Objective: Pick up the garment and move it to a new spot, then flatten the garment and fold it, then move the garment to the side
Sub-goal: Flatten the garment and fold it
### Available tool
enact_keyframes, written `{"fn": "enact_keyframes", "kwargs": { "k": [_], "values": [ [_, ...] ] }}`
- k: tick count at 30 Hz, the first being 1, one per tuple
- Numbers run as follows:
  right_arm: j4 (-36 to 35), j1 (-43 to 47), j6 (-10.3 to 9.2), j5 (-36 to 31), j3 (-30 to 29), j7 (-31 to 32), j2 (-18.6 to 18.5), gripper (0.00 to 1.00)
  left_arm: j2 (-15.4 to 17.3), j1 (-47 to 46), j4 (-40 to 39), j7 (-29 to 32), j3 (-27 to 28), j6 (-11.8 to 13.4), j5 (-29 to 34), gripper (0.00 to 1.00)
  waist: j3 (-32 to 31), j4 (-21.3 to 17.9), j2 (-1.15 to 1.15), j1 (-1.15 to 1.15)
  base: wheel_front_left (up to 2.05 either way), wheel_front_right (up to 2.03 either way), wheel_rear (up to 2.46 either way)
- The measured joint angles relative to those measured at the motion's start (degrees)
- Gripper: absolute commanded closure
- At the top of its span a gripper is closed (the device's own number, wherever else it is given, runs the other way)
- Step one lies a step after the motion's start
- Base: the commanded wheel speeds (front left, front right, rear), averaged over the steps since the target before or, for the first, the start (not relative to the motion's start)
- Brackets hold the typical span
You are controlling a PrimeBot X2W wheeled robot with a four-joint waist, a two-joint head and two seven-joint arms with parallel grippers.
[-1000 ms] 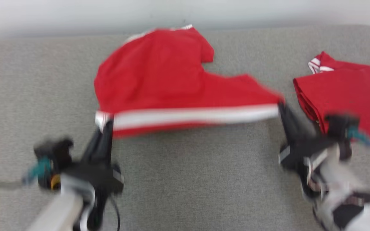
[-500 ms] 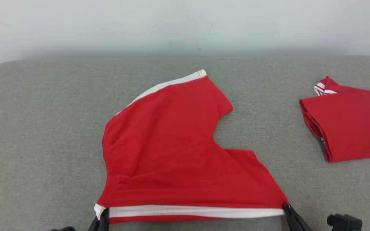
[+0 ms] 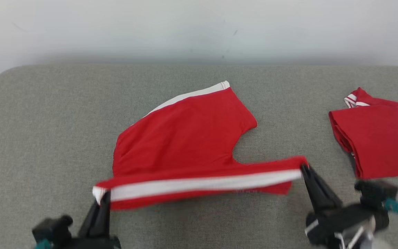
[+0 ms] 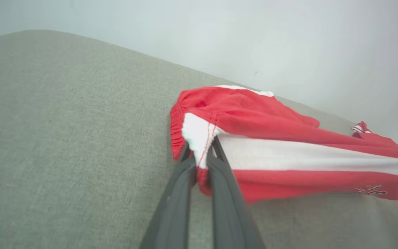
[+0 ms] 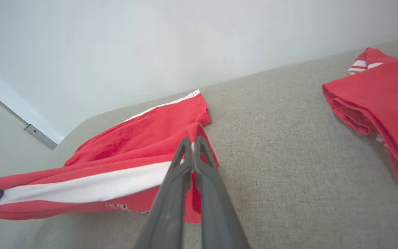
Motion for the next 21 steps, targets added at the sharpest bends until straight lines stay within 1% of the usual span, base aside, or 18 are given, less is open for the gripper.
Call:
{"fn": "enact_keyframes", "kwargs": {
  "k": [2,4,6,11,16,21],
  "values": [
    [0.88,-4.84,-0.01,-0.86,0.82,0.97,-0.47,1.00,-0.03,-3.41,0.26,0.79,0.49,-0.92,-0.49,1.00,0.58,0.18,0.00,0.00,0.00,0.00,0.00],
    [3.20,-10.58,-0.03,-3.43,2.20,1.43,-1.94,1.00,-0.13,-7.20,1.09,1.58,1.09,-1.58,-1.11,1.00,1.39,0.37,0.00,0.00,0.00,0.00,0.00],
    [6.80,-16.54,-0.04,-3.16,2.94,1.83,-1.63,1.00,-0.12,-11.40,2.68,2.37,1.46,-2.07,-1.15,1.00,2.43,0.54,0.01,0.01,0.00,0.00,0.00],
    [18.30,-32.44,-0.05,-5.23,6.54,2.56,-1.70,1.00,-1.04,-21.00,7.95,4.56,1.71,-3.01,-1.66,1.00,5.89,1.08,0.01,0.02,0.00,0.00,0.00],
    [31.31,-47.33,-0.05,-6.41,9.83,1.32,-0.88,1.00,-2.22,-29.52,15.72,5.66,0.89,-5.68,-2.07,1.00,10.05,1.83,0.01,0.02,0.00,0.00,0.00],
    [44.24,-57.53,-0.05,-7.69,12.05,-0.52,-0.52,1.00,-4.88,-36.57,23.94,5.92,-0.92,-8.09,-1.63,1.00,13.77,3.37,0.01,0.02,0.00,0.00,0.00]
  ]
}}
